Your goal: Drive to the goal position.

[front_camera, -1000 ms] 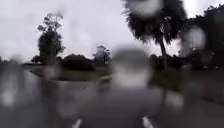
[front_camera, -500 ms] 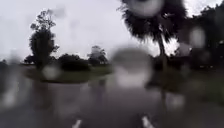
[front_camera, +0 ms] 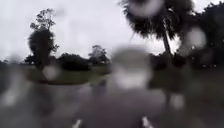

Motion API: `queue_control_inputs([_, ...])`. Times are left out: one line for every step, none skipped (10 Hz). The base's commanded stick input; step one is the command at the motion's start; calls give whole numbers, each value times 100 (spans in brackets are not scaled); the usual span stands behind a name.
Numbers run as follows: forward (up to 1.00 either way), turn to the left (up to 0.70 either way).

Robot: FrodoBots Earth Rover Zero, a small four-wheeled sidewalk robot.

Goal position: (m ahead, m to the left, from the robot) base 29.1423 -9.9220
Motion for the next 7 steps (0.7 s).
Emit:
queue_control_inputs([85,0])
queue_control_inputs([85,0])
queue_control_inputs([85,0])
queue_control_inputs([85,0])
queue_control_inputs([85,0])
queue_control_inputs([85,-18])
queue_control_inputs([85,-34])
